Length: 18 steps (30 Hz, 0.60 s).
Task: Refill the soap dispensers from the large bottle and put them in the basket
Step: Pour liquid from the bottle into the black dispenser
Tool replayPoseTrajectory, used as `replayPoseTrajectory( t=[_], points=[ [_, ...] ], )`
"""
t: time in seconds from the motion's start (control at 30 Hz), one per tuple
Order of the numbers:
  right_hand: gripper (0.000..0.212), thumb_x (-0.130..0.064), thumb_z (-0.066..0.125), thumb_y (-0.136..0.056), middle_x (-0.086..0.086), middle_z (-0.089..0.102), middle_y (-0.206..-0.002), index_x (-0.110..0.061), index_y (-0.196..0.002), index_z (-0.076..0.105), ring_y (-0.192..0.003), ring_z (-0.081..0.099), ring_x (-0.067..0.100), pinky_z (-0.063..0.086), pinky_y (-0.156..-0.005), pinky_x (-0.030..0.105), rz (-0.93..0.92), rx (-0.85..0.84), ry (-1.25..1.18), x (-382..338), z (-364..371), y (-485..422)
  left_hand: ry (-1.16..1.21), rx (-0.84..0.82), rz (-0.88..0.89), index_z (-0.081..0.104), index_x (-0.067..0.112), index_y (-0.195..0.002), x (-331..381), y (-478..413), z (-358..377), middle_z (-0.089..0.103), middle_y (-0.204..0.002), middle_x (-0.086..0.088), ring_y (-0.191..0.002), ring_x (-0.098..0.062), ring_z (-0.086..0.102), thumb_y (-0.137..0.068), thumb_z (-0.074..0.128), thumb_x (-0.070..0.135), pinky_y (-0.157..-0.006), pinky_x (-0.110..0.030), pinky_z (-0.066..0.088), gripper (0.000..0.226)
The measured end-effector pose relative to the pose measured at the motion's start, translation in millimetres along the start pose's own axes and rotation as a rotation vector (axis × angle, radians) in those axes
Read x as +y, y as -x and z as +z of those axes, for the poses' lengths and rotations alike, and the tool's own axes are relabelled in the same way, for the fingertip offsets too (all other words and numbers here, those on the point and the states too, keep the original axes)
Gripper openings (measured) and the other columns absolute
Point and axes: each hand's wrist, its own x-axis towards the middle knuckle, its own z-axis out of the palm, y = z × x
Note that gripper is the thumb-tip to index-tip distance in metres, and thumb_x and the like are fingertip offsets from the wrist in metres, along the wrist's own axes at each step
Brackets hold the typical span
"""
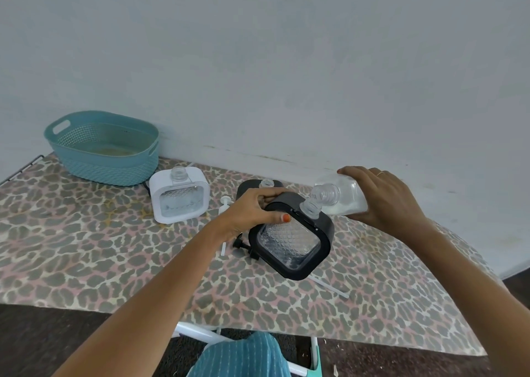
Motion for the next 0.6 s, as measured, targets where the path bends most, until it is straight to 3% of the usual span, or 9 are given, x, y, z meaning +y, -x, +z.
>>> replayPoseTrajectory(
  t=[0.13, 0.6],
  points=[
    [0.088, -0.029, 0.093, -0.037, 0.011, 0.070, -0.096, -0.012, -0.110, 0.047, -0.064, 0.066, 0.030, 0.052, -0.057, 0.032, -0.037, 0.005, 0.029, 4.9, 0.2, 0.1, -0.004, 0.009, -0.019, 0.053, 0.005, -0.122, -1.5, -3.3, 1.7, 0.065, -0.101, 0.005, -0.089, 0.004, 0.063, -0.074, 0.068, 0.000, -0.083, -0.013, 0.048, 0.051],
    [0.087, -0.028, 0.092, -0.039, 0.012, 0.070, -0.098, -0.011, -0.111, 0.046, -0.069, 0.067, 0.030, 0.053, -0.062, 0.034, -0.086, 0.003, 0.096, 14.0, -3.6, 3.7, -0.020, 0.007, 0.004, 0.055, 0.006, -0.117, 2.3, -7.8, 6.7, 0.065, -0.096, 0.008, -0.084, 0.006, 0.064, -0.074, 0.067, -0.003, -0.081, -0.012, 0.049, 0.045]
  ],
)
